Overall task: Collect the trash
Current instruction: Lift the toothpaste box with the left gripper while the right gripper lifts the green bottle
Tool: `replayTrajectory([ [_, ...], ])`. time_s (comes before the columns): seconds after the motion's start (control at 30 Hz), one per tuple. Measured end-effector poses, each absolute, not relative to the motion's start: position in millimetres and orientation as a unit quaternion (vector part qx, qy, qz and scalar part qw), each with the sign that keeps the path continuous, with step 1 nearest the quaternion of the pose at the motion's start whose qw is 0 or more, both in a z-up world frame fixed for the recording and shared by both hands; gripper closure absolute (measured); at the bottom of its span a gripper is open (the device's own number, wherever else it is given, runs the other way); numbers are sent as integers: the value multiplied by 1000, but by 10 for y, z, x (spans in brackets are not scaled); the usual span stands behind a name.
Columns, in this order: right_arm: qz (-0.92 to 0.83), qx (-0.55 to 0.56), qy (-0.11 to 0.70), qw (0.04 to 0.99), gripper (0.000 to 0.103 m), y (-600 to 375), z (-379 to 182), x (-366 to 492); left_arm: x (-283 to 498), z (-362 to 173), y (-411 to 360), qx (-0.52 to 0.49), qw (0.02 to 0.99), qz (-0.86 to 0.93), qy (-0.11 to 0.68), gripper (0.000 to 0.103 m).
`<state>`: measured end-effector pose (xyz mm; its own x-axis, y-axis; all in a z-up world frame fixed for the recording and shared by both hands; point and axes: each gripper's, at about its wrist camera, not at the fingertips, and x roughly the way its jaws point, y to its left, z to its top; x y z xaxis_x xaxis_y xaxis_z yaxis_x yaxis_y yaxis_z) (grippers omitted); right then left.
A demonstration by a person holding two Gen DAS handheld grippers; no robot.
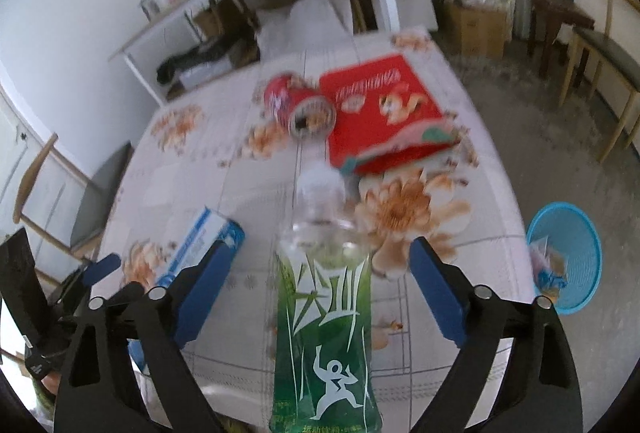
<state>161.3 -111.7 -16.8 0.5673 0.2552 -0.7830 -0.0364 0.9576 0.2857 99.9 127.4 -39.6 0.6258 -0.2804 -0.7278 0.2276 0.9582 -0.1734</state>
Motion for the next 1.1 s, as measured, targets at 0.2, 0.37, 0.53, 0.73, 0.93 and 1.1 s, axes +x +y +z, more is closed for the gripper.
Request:
replayTrajectory([
  [0.2, 98, 90, 497, 857, 22, -983, -364, 1721, 1153, -548, 1039, 24, 886, -136, 442, 21],
  [0.37, 93, 87, 521, 844, 30, -959, -498, 1813, 1282, -686, 994, 25, 870, -130, 475, 31],
  [0.53, 90, 92, 533, 836, 38, -983, -564, 1833, 1315, -780, 919, 42, 859, -131, 493, 40],
  [0.73, 90, 84, 533, 837, 38, -966, -561, 1828, 1307, -822, 883, 47, 854, -128, 502, 54],
  [0.93, 100, 88, 542, 830, 38, -940, -560, 1746, 1261, -809, 882, 51, 851, -119, 508, 58],
  [1.1, 103, 84, 546, 827, 38, -918, -562, 1698, 1233, -807, 891, 49, 851, -113, 510, 58],
])
